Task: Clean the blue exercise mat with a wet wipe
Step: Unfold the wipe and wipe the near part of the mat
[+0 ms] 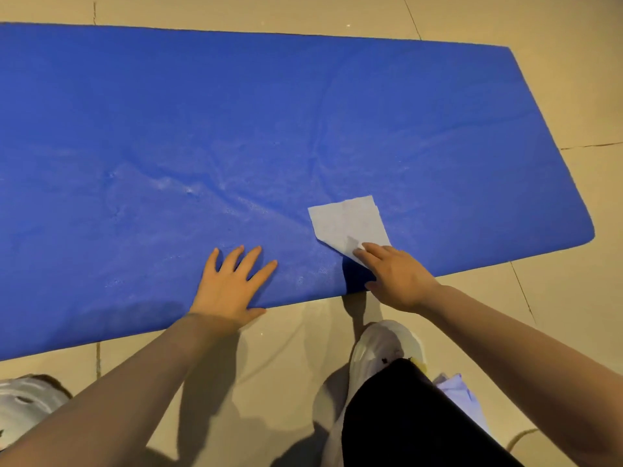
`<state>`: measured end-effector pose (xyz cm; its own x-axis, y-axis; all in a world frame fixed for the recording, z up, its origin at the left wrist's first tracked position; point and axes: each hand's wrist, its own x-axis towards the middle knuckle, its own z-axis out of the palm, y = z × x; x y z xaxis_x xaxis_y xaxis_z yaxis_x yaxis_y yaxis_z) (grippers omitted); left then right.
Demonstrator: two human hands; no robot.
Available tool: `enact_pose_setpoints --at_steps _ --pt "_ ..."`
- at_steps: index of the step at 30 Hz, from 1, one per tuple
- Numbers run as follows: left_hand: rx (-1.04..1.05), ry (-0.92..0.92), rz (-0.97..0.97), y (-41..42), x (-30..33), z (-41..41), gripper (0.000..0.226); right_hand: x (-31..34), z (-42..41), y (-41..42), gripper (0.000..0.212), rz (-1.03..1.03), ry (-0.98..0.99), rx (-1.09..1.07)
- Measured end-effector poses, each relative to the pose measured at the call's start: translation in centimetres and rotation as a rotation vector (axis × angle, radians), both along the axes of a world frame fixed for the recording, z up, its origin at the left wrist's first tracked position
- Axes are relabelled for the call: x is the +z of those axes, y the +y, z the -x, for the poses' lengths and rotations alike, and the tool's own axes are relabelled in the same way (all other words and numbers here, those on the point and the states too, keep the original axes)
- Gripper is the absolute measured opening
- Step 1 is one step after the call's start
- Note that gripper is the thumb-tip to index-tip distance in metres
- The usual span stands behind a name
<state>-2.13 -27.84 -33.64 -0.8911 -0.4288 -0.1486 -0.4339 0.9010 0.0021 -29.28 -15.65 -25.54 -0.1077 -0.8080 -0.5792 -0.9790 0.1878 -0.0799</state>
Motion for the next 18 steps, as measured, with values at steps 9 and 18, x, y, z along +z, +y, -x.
enact_pose_setpoints --at_steps 9,18 --pt "-0.226 0.41 0.048 -0.6 4.2 -1.0 0.038 0.5 -0.3 1.2 0.076 0.15 -0.13 -0.026" --pt "-0.291 0.25 0.092 -4.7 13.3 -0.8 0.037 7.9 0.4 0.1 0.047 0.459 0.082 0.135"
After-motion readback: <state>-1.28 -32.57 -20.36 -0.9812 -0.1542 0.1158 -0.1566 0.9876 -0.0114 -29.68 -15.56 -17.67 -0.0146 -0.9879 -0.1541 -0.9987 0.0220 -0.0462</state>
